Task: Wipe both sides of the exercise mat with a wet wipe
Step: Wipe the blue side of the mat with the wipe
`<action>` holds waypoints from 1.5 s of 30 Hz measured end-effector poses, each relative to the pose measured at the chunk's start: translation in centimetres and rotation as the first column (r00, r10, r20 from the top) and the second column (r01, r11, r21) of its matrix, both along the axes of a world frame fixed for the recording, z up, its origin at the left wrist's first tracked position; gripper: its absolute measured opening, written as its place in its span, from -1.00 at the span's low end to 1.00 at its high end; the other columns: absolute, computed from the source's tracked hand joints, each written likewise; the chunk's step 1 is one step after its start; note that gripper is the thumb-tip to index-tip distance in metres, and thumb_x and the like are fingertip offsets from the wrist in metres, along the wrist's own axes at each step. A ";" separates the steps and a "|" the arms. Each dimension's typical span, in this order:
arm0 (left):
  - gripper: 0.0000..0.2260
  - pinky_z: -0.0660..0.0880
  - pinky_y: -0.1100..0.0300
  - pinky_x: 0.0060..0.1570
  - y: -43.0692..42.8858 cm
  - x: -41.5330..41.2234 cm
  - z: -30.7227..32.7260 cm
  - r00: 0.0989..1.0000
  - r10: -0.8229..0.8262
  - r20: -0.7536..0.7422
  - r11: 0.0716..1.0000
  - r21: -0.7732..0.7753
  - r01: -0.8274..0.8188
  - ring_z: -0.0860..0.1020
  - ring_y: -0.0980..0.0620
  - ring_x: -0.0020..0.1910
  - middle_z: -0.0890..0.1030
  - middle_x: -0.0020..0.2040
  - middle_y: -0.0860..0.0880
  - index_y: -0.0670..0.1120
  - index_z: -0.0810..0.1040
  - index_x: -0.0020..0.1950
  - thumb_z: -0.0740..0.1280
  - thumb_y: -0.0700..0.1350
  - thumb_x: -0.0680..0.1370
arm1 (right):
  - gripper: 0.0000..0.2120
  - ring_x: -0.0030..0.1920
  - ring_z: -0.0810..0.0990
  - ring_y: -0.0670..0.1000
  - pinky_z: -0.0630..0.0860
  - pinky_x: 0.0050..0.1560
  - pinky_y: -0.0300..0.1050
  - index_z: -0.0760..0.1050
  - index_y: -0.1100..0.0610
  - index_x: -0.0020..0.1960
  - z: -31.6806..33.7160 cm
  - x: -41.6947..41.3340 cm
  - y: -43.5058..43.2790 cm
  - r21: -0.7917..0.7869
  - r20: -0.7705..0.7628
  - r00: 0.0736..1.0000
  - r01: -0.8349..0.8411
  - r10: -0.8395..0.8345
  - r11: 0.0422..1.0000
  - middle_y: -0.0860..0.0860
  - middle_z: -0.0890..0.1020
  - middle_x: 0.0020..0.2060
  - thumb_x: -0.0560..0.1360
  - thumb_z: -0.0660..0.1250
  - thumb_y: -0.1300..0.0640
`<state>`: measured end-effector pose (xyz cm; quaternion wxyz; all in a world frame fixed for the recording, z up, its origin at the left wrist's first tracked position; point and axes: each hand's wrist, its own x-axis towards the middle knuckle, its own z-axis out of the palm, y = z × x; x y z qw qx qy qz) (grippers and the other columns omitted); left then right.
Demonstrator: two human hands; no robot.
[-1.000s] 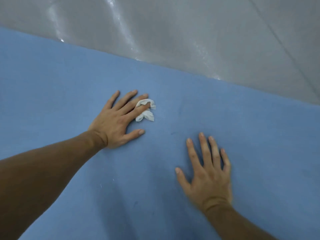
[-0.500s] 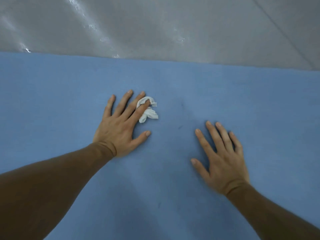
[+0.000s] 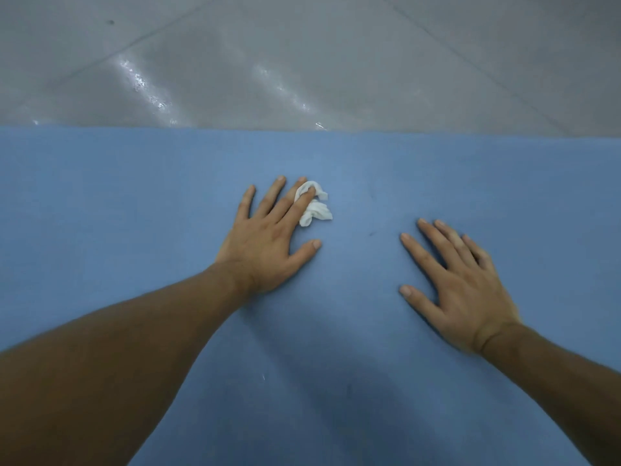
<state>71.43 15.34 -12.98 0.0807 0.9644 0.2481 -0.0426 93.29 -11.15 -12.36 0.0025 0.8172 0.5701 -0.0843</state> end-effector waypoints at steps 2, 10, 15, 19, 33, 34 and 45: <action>-0.31 -0.13 -0.19 0.61 -0.8 0.1 0.1 1.000 -0.008 0.007 0.999 -0.036 0.008 -0.14 0.05 0.67 -0.08 0.70 0.15 0.08 -0.10 0.70 -0.07 0.32 0.63 | -0.30 0.68 -0.02 0.00 0.02 0.64 0.14 0.02 -0.13 0.70 0.0 0.0 -0.1 -0.022 0.001 1.000 0.009 -0.009 1.000 -0.05 0.04 0.69 0.63 -0.10 -0.39; -0.33 -0.04 -0.05 0.63 -15.5 -4.7 0.0 0.942 -0.330 0.069 0.939 -0.081 0.335 -0.04 -0.04 0.68 0.00 0.71 0.03 -0.06 0.13 0.68 0.04 0.25 0.65 | -0.28 0.68 -0.10 0.00 -0.07 0.64 0.07 -0.12 -0.13 0.69 0.3 -3.8 0.0 -0.054 0.002 0.976 0.219 -0.219 0.974 -0.08 -0.06 0.69 0.58 -0.32 -0.34; -0.35 -0.03 -0.12 0.62 -13.5 -11.6 0.8 0.992 -0.126 -0.007 0.991 -0.035 0.126 -0.05 0.03 0.67 -0.06 0.70 0.14 0.00 0.03 0.70 -0.11 0.26 0.66 | -0.24 0.68 -0.14 0.05 -0.12 0.62 0.13 -0.11 -0.15 0.69 0.5 -9.7 -2.0 -0.079 -0.057 0.957 0.280 -0.285 0.957 -0.11 -0.09 0.69 0.54 -0.28 -0.39; -0.27 -0.15 -0.10 0.62 -9.0 -18.9 1.8 0.971 0.226 -0.079 0.970 -0.072 -0.232 -0.19 0.11 0.66 -0.26 0.66 0.23 0.09 -0.20 0.69 -0.30 0.32 0.55 | -0.19 0.68 -0.14 0.05 -0.10 0.62 0.12 -0.09 -0.14 0.69 1.3 -13.7 -4.4 -0.110 -0.069 0.970 0.226 -0.234 0.968 -0.11 -0.08 0.69 0.52 -0.32 -0.45; -0.32 -0.04 -0.07 0.63 -18.5 -16.0 0.7 0.969 0.211 0.131 0.967 -0.169 -0.188 -0.09 -0.07 0.68 -0.09 0.70 0.02 -0.04 0.05 0.70 0.01 0.24 0.64 | -0.38 0.68 -0.06 0.09 -0.04 0.62 0.10 0.05 -0.01 0.69 1.4 -17.7 -6.0 -0.052 -0.135 0.949 0.281 -0.285 0.958 -0.02 0.02 0.69 0.70 0.09 -0.14; -0.34 -0.01 -0.08 0.62 -20.9 -15.2 0.6 0.979 0.140 0.149 0.979 -0.168 -0.114 -0.09 -0.07 0.68 -0.08 0.71 0.02 -0.06 0.09 0.69 0.04 0.22 0.65 | -0.40 0.68 -0.03 0.10 -0.01 0.62 0.11 0.08 0.00 0.69 1.2 -17.7 -6.4 -0.037 -0.153 0.949 0.272 -0.274 0.962 -0.01 0.04 0.69 0.70 0.11 -0.11; -0.35 -0.04 -0.02 0.62 -26.8 -17.9 0.6 0.970 -0.239 0.053 0.968 -0.071 0.242 -0.07 -0.04 0.68 -0.01 0.71 0.03 -0.08 0.09 0.69 0.08 0.19 0.66 | -0.45 0.66 0.03 0.02 0.13 0.56 0.07 0.21 0.02 0.66 0.5 -18.5 -11.5 0.066 -0.176 0.975 0.151 -0.137 0.986 -0.02 0.13 0.67 0.71 0.03 -0.13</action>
